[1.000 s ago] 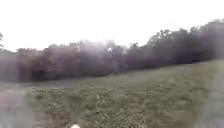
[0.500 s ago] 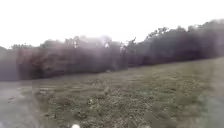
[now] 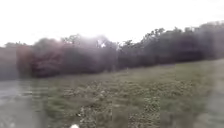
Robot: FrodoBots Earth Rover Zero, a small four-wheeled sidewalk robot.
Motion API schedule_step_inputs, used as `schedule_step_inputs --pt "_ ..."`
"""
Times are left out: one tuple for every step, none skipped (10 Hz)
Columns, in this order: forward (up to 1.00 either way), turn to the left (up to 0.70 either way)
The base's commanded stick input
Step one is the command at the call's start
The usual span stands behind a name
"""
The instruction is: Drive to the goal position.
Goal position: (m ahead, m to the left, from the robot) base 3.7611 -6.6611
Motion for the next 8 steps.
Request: schedule_step_inputs --pt "0.33 -0.44" --pt "0.45 -0.08" --pt "0.63 -0.09" --pt "0.70 -0.14" --pt "0.70 -0.14" --pt "0.70 -0.14" --pt "0.70 -0.14" --pt "0.70 -0.14"
